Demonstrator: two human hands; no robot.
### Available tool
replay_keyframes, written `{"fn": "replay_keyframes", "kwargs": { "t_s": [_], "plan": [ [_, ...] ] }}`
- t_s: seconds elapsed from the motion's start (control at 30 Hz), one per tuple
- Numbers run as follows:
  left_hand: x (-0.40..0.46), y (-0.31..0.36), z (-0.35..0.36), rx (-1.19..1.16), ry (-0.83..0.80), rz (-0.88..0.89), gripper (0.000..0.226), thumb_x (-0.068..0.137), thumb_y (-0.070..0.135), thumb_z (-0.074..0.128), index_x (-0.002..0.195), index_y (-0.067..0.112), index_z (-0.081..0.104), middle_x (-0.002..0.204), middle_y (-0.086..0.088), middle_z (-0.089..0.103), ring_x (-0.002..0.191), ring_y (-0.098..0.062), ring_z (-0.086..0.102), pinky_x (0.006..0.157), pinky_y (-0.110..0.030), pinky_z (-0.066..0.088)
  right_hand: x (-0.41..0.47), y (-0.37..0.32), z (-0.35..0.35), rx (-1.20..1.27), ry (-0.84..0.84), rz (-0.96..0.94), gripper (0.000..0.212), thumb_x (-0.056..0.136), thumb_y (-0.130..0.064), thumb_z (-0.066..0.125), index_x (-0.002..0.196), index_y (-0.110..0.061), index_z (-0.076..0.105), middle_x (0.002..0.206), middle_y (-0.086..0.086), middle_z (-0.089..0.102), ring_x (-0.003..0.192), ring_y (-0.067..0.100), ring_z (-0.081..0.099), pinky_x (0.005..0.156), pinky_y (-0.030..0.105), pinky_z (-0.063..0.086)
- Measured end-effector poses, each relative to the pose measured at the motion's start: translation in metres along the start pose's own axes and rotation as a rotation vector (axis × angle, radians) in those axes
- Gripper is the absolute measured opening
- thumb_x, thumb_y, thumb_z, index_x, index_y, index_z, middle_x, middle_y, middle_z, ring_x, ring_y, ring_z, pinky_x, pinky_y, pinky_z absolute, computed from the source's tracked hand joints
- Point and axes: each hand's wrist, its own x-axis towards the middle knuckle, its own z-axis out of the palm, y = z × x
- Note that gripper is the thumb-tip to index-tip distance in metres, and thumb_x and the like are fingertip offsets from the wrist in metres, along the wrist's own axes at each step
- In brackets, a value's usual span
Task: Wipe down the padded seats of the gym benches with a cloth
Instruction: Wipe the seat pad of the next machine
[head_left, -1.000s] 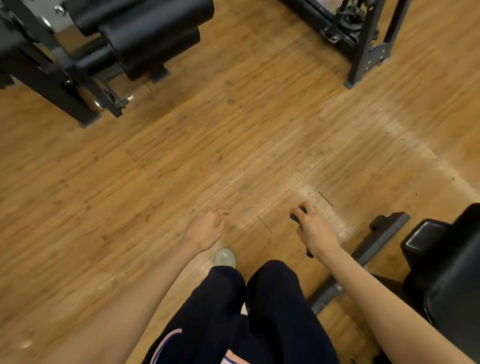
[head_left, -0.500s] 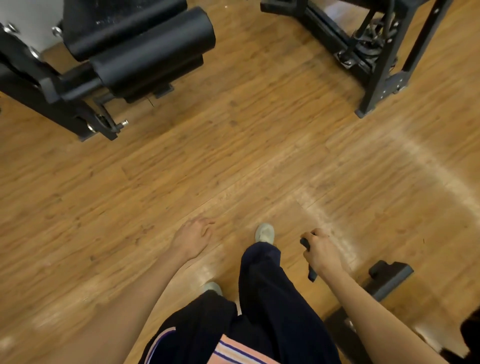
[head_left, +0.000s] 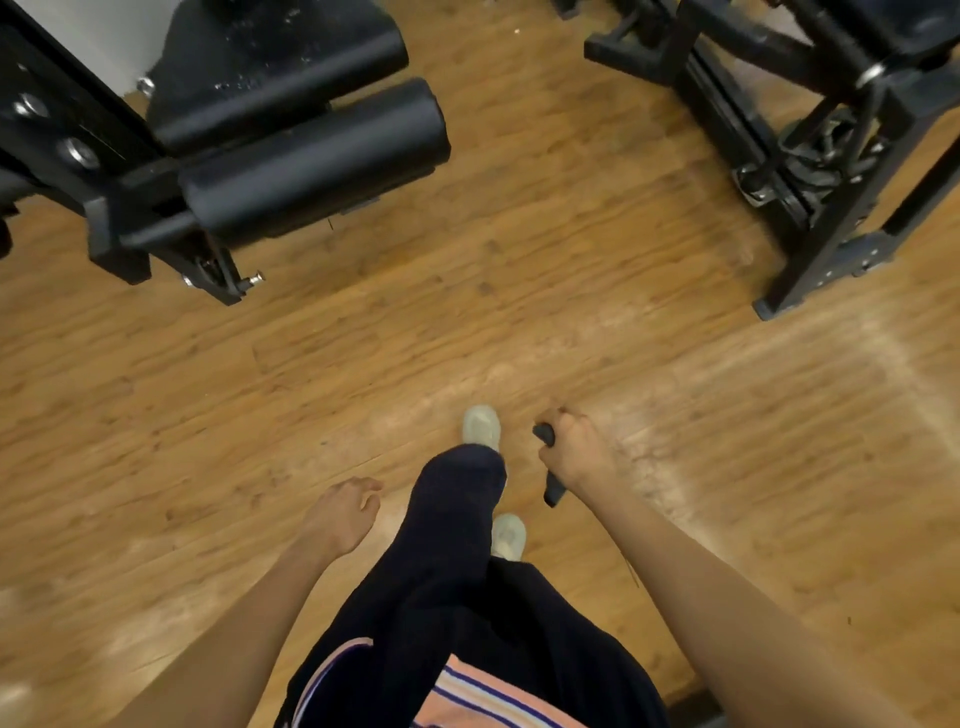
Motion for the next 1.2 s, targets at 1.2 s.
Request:
{"fn": "replay_keyframes", "kwargs": {
  "t_s": [1.2],
  "plan": [
    [0.364,0.323,-0.323,-0.325,0.118,-0.255,0.037,0.104,0.026,0.042,0.138,0.022,0.056,0.145,0.000,0.055,0.132,-0.022,0.051,0.110,-0.038,0.041,0.519,-0.053,-0.445,-0.289,-0.181,-0.200,0.033,0.088,-0.007,0.059,0.120,-0.014,0.063,0.126,0.011,0.049,0.109,0.028,0.057,0.081,0.027,0.043]
  ]
}}
